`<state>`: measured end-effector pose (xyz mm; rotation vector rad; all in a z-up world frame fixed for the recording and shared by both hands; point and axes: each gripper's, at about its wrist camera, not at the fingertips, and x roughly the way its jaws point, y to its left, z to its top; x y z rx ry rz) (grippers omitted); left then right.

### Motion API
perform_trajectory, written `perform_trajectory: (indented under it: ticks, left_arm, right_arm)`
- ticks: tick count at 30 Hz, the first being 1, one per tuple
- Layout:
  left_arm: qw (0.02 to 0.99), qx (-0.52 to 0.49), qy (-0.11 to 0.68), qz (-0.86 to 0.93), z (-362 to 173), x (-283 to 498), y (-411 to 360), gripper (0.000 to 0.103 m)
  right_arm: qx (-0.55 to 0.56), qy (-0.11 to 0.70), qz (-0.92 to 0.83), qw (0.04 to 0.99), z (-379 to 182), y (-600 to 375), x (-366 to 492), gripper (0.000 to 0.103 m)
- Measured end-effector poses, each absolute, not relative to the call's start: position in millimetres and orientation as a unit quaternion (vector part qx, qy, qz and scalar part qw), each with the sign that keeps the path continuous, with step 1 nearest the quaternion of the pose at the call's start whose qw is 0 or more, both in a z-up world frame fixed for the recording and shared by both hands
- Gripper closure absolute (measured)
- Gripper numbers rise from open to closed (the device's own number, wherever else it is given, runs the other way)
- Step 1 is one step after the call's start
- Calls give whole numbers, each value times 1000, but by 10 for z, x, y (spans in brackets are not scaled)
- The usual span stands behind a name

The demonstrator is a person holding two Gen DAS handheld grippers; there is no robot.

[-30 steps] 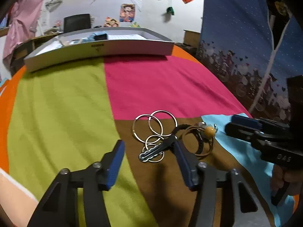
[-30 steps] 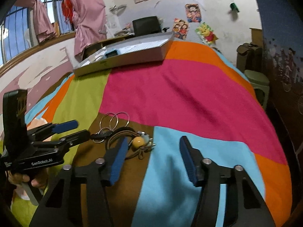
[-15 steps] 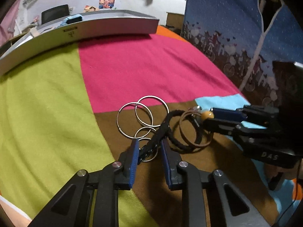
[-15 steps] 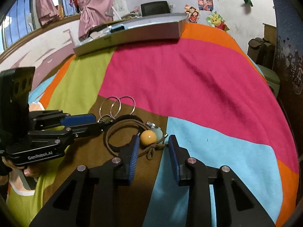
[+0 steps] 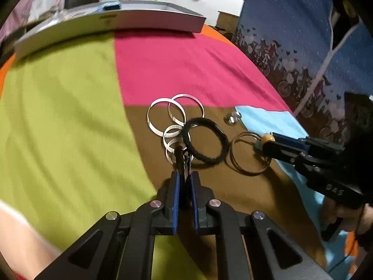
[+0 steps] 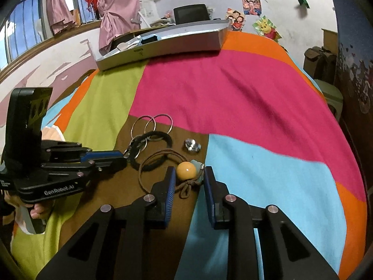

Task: Organize jewelry
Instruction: 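Grasp the black hair tie with the left gripper while the right gripper grasps the bead keychain, then lift the silver item with the left gripper while the right gripper lifts the bead keychain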

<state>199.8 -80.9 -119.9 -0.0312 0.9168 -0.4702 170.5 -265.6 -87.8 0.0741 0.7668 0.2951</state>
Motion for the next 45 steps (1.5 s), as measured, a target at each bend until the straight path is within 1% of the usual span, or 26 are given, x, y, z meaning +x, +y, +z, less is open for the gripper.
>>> perform_trajectory:
  ticks: [3, 9, 12, 13, 20, 27, 31, 36, 41, 45]
  left_arm:
    - [864, -27, 448, -228, -1218, 1863, -749, 93]
    - [860, -19, 461, -216, -1230, 1731, -721, 94]
    - [856, 10, 477, -200, -1257, 1691, -762, 94]
    - [854, 22, 483, -193, -1281, 1693, -785, 98]
    - [840, 1, 508, -189, -1325, 1824, -764, 98]
    - [846, 12, 503, -176, -1325, 1810, -880, 98]
    - [854, -19, 489, -177, -1261, 1757, -820, 98]
    - [878, -41, 439, -184, -1025, 1742, -785, 98]
    - [905, -48, 386, -174, -631, 1987, -753, 98]
    - [919, -52, 353, -166, -298, 2365, -671, 98]
  right_arm:
    - [42, 378, 145, 913, -903, -2680, 1606, 81]
    - [42, 381, 150, 911, -923, -2648, 1524, 81]
    - [46, 385, 153, 909, -935, -2625, 1509, 81]
    - [44, 386, 154, 908, -944, -2607, 1500, 81]
    - [39, 400, 156, 902, -988, -2552, 1532, 81]
    - [48, 415, 162, 894, -1067, -2531, 1592, 81]
    - [46, 404, 164, 899, -1053, -2519, 1552, 81]
    - [78, 376, 169, 908, -921, -2584, 1465, 82]
    - [90, 337, 171, 921, -642, -2584, 1517, 82]
    - [88, 303, 176, 932, -271, -2587, 1809, 82]
